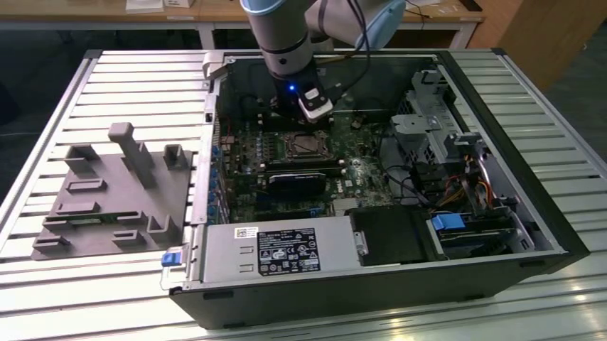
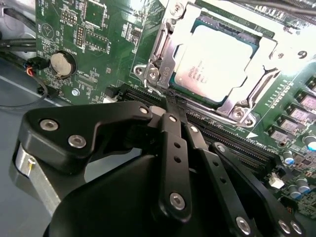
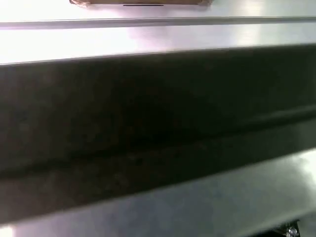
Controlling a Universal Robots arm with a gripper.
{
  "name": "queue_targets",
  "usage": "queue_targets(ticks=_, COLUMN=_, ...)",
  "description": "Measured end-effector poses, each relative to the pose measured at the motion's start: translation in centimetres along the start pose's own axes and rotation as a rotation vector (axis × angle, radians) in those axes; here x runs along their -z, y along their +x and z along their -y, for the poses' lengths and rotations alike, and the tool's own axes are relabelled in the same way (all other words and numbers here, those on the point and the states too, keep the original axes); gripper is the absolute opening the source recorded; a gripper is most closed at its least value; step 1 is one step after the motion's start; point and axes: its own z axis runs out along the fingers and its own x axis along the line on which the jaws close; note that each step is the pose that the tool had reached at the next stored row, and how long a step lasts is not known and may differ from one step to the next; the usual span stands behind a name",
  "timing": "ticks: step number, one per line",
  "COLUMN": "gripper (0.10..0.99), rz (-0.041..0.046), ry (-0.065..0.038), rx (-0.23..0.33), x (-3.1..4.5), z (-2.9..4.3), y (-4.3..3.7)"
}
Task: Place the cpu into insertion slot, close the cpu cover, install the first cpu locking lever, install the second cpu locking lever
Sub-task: 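Install the first cpu locking lever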
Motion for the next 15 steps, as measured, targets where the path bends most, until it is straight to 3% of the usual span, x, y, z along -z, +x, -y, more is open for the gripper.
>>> queue_targets(ticks=8, gripper=0.106, rz=-0.0017, ry=-0.005, rx=0.007, x=-0.04, z=0.02, y=-0.03)
queue_targets(ticks=15, gripper=0.106, rz=-0.0019, ry=-0.005, rx=0.008, x=0.93, z=-0.13, y=-0.28)
